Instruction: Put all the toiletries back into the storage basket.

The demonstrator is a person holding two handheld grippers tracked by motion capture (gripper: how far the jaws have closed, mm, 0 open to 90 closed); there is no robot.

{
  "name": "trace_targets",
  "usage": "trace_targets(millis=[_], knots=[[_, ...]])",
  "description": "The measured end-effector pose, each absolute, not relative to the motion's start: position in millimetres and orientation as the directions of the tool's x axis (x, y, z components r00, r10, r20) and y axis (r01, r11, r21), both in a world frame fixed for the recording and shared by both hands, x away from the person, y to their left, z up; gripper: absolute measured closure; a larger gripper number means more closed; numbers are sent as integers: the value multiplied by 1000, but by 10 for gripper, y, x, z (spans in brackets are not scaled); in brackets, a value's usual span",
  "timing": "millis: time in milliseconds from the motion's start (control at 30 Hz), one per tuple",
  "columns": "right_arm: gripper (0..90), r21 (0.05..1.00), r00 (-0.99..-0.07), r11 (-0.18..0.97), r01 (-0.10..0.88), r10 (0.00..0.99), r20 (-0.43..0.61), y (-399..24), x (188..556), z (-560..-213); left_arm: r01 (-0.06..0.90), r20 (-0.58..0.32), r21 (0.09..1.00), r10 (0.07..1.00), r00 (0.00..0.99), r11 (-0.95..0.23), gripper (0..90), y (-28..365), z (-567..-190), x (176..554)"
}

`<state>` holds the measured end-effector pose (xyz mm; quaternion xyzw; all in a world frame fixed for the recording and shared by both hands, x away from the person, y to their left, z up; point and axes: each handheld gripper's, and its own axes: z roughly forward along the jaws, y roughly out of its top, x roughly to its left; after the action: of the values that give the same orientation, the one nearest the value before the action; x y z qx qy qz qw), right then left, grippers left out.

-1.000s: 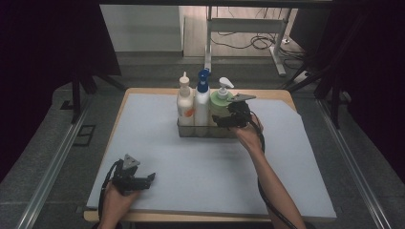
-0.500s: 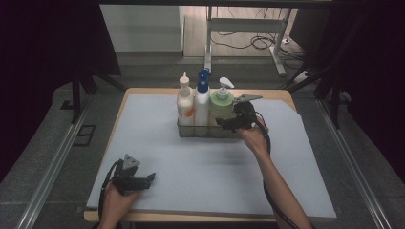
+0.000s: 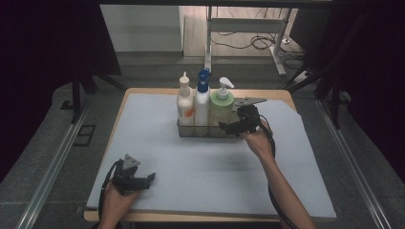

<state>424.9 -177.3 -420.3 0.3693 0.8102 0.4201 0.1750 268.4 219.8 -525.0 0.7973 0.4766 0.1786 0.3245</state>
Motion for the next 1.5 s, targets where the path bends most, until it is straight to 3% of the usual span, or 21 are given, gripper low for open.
trace_targets(millis=[1500], knots=[[0, 785, -711, 445, 431, 703, -8, -2112, 3548, -4202, 644, -24, 688, 876, 481, -335, 127, 2198, -5250, 2683]])
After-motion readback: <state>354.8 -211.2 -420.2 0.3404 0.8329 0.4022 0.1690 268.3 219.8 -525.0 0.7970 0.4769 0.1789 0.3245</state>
